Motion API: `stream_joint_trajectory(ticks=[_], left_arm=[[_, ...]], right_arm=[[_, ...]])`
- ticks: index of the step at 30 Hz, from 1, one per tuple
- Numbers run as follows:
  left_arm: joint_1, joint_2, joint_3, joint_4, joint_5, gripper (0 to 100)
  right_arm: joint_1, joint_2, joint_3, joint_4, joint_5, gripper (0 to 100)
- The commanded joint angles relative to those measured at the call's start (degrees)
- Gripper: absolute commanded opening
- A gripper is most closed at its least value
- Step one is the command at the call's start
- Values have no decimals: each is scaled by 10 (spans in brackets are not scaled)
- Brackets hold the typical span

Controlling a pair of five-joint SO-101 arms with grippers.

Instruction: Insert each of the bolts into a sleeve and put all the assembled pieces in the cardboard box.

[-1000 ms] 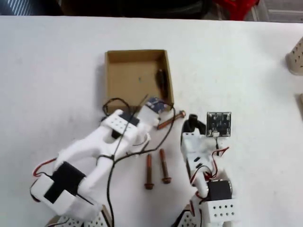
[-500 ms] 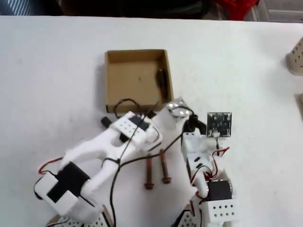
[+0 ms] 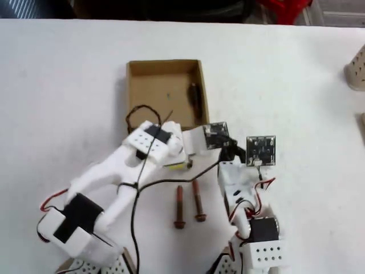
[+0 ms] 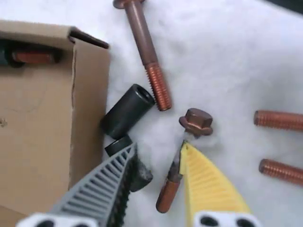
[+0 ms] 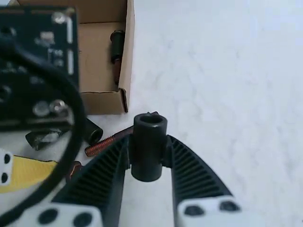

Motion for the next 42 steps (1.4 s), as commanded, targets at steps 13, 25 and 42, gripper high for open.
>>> stream_joint_trajectory(ticks=[13,25,42], left_arm=[[3,-1,-42,57,-73,192],[25,102,-141,109,-69,189],[54,137,-181,142,-41,116]], right_arm=[[-2,-11,-8,-16,11,18],[-3,-11,-8,-16,11,18],[0,-11,-8,-16,11,18]])
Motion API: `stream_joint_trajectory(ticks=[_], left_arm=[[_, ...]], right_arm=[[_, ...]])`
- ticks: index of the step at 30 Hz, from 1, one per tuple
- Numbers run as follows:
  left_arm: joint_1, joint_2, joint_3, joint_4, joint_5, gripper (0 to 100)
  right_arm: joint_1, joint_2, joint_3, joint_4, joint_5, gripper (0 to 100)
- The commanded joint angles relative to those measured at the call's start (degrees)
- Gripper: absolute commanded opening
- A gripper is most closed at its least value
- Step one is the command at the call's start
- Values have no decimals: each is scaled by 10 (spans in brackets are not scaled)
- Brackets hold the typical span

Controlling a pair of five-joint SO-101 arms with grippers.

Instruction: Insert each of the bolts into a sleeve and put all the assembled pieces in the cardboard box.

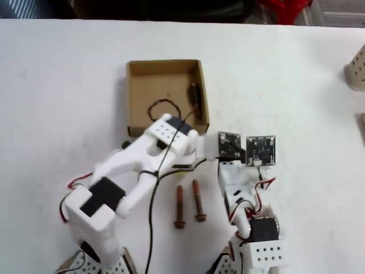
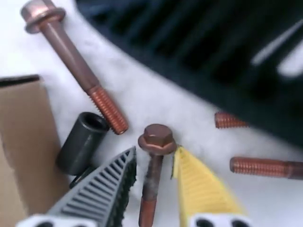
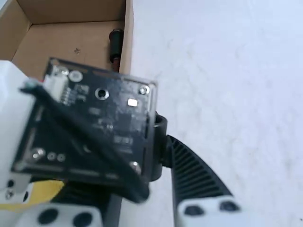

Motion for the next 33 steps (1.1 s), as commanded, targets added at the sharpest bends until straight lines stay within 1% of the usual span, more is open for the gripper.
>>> stream_joint_trajectory(ticks=[1,6,10,13,18,21,23,26,30,33], left_arm=[[14,-2,-20,-9,19,104],[13,-2,-19,-10,35,21],[3,-1,-15,-6,37,20],[0,-2,-7,-7,65,20],[-23,-2,-5,-5,104,20],[-25,-6,-4,18,88,20],[-23,-7,-4,20,78,20],[-26,-7,-4,8,91,20],[-28,-19,-3,-28,149,20],[-28,-60,31,-75,194,20]], right_arm=[[-1,-11,-8,-16,7,18],[0,-11,-8,-16,7,18],[16,-12,-9,-16,4,18],[23,-12,-11,-16,4,18],[24,-12,-9,-29,4,18],[24,-12,-8,-31,4,18],[24,-12,-8,-32,4,18],[24,-12,-8,-32,4,18],[23,-12,-8,-31,4,18],[22,-12,-7,-31,4,18]])
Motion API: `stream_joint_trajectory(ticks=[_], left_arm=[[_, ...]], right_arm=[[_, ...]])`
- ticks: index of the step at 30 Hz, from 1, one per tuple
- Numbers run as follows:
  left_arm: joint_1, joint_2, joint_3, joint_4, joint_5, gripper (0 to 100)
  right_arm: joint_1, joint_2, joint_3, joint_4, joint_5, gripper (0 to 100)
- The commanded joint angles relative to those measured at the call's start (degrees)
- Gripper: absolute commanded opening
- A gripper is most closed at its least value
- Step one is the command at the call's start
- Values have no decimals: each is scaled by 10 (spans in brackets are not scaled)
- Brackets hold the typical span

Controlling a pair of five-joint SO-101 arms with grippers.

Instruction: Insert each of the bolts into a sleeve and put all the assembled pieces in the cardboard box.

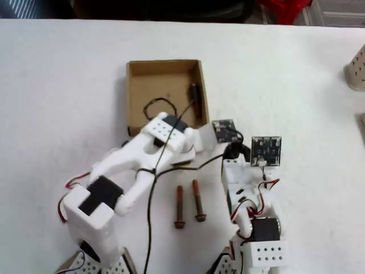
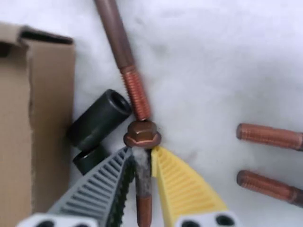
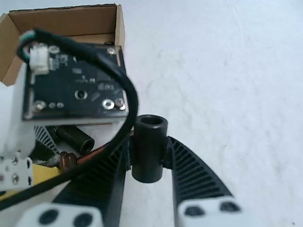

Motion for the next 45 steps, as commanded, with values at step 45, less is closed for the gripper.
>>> stream_joint_trajectory(ticks=[45], left_arm=[[-275,-836,698,-468,350,22]], right_arm=[[-205,-11,39,-174,4,18]])
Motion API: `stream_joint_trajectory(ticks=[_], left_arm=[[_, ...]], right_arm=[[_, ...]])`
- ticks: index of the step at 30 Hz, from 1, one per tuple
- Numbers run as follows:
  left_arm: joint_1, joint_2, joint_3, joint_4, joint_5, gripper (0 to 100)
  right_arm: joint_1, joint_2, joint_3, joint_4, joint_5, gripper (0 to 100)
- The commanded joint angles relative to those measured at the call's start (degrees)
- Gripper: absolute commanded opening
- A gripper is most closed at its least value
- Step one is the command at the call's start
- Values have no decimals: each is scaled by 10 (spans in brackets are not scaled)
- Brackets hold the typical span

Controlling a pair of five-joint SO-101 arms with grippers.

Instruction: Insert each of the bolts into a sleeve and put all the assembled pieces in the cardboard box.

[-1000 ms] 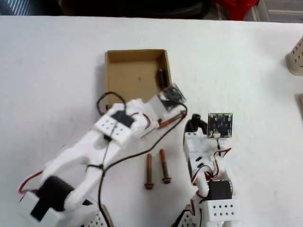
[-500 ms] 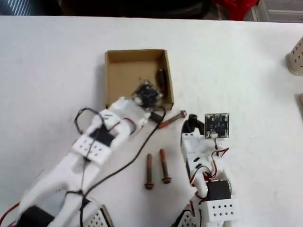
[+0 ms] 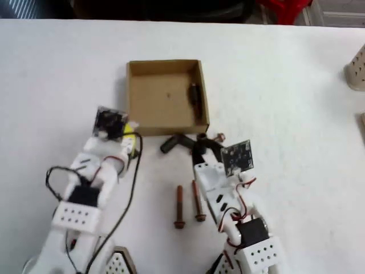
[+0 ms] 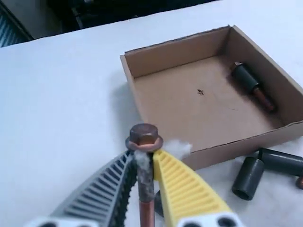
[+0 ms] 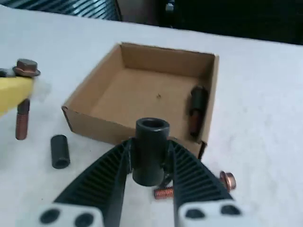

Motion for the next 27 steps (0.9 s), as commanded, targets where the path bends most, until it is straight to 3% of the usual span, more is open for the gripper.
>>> stream_joint_trajectory(ticks=[1,5,14,25,27], left_arm=[[-26,-83,58,-67,11,22],[-32,-163,129,-90,11,22],[-35,-222,133,-35,12,22],[-35,-222,133,-37,11,22],[-35,-222,133,-38,11,21]], right_arm=[[-43,-11,5,-57,4,18],[-84,-10,5,-60,4,18],[-167,-7,5,-173,4,18],[-170,-7,5,-235,1,17],[-167,-6,5,-223,-30,17]])
